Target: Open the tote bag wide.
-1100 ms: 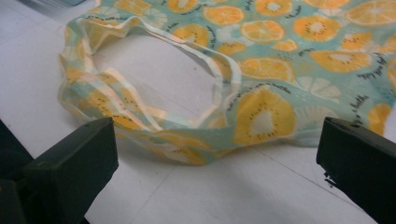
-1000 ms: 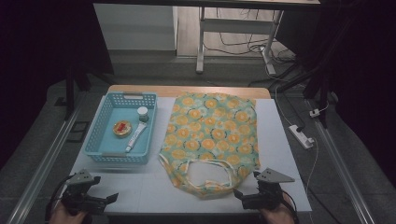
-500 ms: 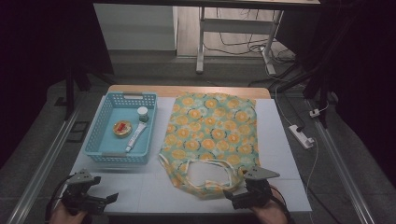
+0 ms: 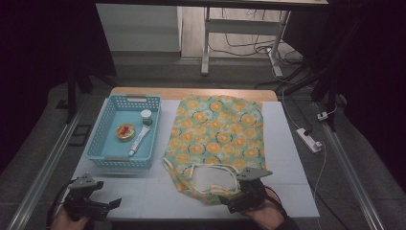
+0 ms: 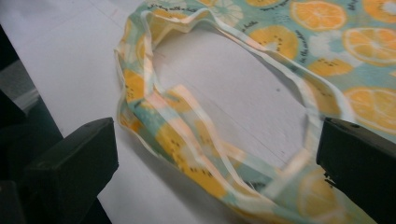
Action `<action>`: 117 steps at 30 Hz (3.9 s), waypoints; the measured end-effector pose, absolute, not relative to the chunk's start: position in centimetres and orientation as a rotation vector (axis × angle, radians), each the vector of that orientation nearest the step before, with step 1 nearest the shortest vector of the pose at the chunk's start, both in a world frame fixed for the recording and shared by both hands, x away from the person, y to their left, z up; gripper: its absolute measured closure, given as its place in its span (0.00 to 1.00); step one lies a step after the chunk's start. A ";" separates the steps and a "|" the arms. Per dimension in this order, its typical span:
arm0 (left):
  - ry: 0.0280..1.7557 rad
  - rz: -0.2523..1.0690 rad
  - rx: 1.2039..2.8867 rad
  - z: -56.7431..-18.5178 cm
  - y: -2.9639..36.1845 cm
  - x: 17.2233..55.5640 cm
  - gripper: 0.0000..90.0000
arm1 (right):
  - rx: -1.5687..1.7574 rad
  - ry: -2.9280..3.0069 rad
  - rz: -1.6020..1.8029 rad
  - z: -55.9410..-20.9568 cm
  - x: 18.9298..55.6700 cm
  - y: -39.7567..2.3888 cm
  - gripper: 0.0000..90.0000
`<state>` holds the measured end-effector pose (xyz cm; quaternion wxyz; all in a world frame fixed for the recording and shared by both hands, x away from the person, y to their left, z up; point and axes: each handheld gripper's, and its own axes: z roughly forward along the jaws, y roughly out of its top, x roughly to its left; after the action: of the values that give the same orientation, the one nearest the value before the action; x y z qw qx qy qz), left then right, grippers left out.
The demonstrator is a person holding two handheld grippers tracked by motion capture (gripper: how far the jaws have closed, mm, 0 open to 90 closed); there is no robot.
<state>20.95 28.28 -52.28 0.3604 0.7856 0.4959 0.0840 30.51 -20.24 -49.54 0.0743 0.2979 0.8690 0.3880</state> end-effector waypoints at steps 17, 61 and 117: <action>1.270 0.215 2.044 -52.3 28.1 21.0 0.02 | 0.717 2.795 1.124 -50.2 31.4 -17.4 0.43; 1.275 0.194 2.012 -52.3 28.5 21.0 0.02 | 0.591 2.690 1.221 -44.9 37.1 -16.3 0.99; 1.278 0.191 2.014 -52.3 28.5 21.1 0.02 | 0.845 2.450 1.205 -40.9 54.2 -14.3 0.98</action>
<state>21.06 28.53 -52.35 0.3657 0.7833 0.4971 0.0742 54.19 -14.29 -40.88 0.1413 0.2928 0.8486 0.4174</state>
